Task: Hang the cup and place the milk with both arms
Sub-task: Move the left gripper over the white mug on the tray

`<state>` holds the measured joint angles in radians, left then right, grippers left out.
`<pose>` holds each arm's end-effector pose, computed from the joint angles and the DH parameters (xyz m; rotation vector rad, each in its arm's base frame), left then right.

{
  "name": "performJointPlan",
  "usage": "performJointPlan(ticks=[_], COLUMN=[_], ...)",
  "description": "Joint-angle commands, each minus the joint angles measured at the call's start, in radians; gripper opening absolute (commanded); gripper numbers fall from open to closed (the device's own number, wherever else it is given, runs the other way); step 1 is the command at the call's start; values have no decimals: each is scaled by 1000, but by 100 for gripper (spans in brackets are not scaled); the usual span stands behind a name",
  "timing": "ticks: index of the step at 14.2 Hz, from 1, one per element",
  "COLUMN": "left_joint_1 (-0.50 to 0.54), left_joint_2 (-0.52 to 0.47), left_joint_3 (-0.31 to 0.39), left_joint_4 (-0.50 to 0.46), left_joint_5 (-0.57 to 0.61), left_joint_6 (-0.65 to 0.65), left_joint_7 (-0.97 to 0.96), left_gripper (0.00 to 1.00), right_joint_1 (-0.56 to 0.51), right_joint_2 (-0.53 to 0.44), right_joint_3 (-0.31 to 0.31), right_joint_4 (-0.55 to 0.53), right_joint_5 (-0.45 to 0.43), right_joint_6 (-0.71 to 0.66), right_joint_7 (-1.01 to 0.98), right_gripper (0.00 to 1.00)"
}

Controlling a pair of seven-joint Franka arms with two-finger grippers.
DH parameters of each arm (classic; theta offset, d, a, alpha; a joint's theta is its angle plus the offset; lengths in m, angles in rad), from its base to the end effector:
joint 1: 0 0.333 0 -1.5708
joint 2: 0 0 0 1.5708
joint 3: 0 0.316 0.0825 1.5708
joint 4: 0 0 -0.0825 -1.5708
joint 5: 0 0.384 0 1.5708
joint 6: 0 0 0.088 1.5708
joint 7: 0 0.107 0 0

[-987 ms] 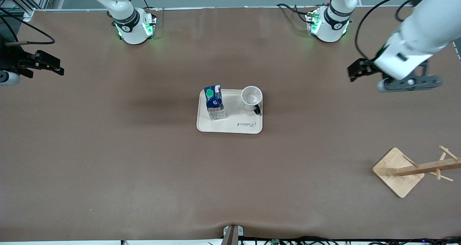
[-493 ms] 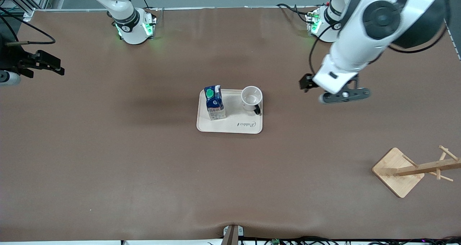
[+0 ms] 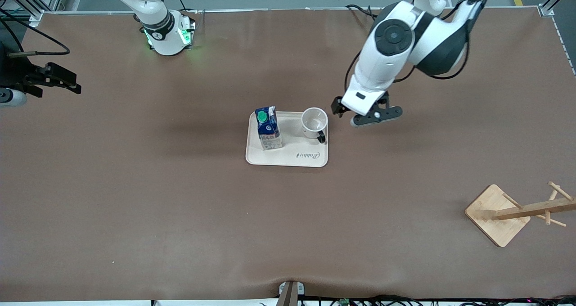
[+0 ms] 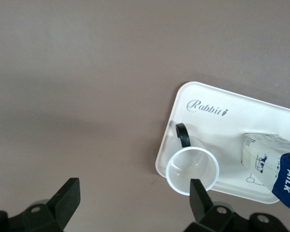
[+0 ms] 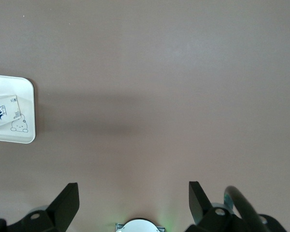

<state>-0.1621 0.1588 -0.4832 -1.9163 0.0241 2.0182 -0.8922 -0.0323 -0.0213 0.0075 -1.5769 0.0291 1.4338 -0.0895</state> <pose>0.4760 -0.3450 0.4171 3.1068 0.3743 -0.0999 0.5327 -0.0097 0.6222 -3.0985 -0.1037 0.1862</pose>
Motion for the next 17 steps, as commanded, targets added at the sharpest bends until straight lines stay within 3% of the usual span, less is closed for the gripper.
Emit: performJointPlan(ticks=[1, 4, 7, 10, 12, 17], left_joint_1=[-45, -88, -111, -137, -142, -163], left_joint_2=[65, 129, 180, 223, 231, 283], left_joint_3=[0, 0, 0, 2, 0, 0], left_joint_4=[-10, -13, -13, -17, -30, -47], left_joint_5=[5, 7, 62, 73, 77, 123], left_joint_6=[51, 102, 134, 165, 166, 189], left_joint_7=[-97, -204, -307, -399, -436, -522], left_gripper=[100, 99, 90, 86, 82, 74], right_joint_1=[-11, -11, -11, -11, -9, -20], right_joint_2=[-11, -11, -11, -6, 61, 70], right_joint_3=[11, 11, 11, 12, 14, 11], right_joint_4=[2, 2, 2, -5, -5, 0], right_joint_5=[6, 6, 6, 8, 41, 75], right_joint_6=[-10, -12, -12, -10, -45, -61], right_joint_7=[8, 8, 8, 10, 10, 11], right_gripper=[100, 100, 100, 100, 100, 100])
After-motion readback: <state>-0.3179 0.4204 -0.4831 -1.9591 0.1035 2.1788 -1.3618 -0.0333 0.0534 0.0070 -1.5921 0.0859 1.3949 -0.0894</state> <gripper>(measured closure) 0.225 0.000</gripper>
